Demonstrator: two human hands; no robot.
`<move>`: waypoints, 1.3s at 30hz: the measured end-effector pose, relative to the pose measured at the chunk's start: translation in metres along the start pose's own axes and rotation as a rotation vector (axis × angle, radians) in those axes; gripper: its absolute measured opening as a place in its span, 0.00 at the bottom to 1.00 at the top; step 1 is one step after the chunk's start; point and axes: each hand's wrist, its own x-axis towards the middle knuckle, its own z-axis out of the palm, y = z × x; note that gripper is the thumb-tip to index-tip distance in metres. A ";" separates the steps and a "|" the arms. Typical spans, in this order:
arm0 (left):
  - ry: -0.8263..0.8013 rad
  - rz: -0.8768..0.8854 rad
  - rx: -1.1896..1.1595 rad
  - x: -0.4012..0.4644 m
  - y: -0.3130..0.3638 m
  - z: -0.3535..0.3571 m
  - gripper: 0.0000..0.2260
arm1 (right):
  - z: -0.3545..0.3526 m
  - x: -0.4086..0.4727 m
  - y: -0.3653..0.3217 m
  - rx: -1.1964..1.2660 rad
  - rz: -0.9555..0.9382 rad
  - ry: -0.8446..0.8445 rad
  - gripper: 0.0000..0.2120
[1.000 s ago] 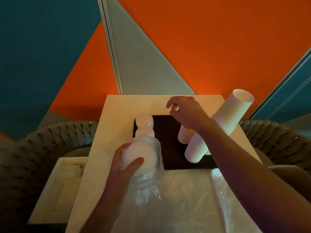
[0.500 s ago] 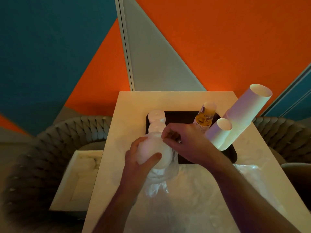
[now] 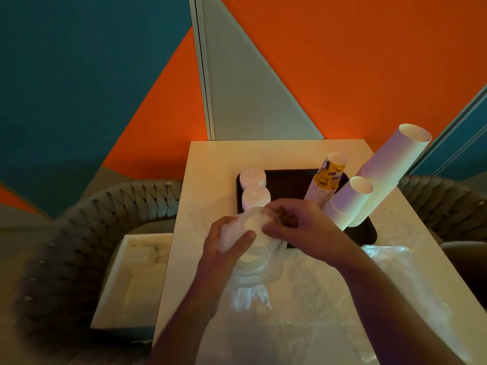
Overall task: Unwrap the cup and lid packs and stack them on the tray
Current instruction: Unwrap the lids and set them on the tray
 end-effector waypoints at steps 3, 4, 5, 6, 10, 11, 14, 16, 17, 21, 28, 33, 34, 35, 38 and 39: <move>-0.041 -0.007 0.000 0.000 -0.002 -0.014 0.24 | 0.006 0.000 0.003 0.406 0.073 0.094 0.08; -0.038 -0.008 0.009 0.000 -0.002 -0.019 0.23 | 0.007 0.002 0.007 0.540 0.101 0.154 0.10; -0.028 -0.009 0.013 0.000 -0.002 -0.024 0.23 | 0.008 0.005 0.012 0.629 0.122 0.224 0.11; -0.012 -0.012 0.008 0.000 -0.004 -0.028 0.22 | 0.008 0.010 0.022 0.625 0.137 0.298 0.10; 0.069 -0.014 0.006 -0.002 -0.005 -0.043 0.23 | 0.009 0.033 0.088 -0.055 0.179 0.424 0.11; 0.090 -0.020 0.008 -0.001 -0.007 -0.046 0.22 | 0.011 0.038 0.109 -0.236 0.166 0.409 0.12; 0.124 -0.031 0.013 -0.001 -0.010 -0.052 0.19 | 0.017 0.051 0.163 -0.584 0.167 0.362 0.14; 0.132 -0.028 0.023 -0.003 -0.013 -0.057 0.20 | 0.021 0.054 0.184 -0.645 0.201 0.356 0.14; 0.133 -0.029 0.030 -0.004 -0.013 -0.058 0.21 | 0.022 0.055 0.191 -0.657 0.210 0.343 0.14; 0.142 -0.028 0.036 -0.007 -0.017 -0.064 0.27 | 0.025 0.061 0.203 -0.830 0.346 0.163 0.20; 0.141 -0.018 0.050 -0.009 -0.017 -0.051 0.21 | 0.016 0.061 0.162 -0.799 0.399 0.180 0.20; 0.123 0.015 0.082 -0.006 -0.013 -0.034 0.26 | 0.013 0.036 0.057 0.054 0.255 0.301 0.15; 0.121 0.017 0.090 -0.005 -0.012 -0.030 0.26 | 0.014 0.025 0.039 0.171 0.216 0.252 0.13; 0.117 0.022 0.093 -0.005 -0.010 -0.027 0.27 | 0.016 0.015 0.024 0.249 0.176 0.185 0.12; 0.093 0.027 0.048 -0.006 -0.004 -0.016 0.32 | 0.018 -0.007 0.007 0.278 0.064 0.066 0.07; 0.077 0.025 0.034 -0.006 -0.003 -0.013 0.33 | 0.017 -0.009 0.008 0.219 0.031 0.075 0.07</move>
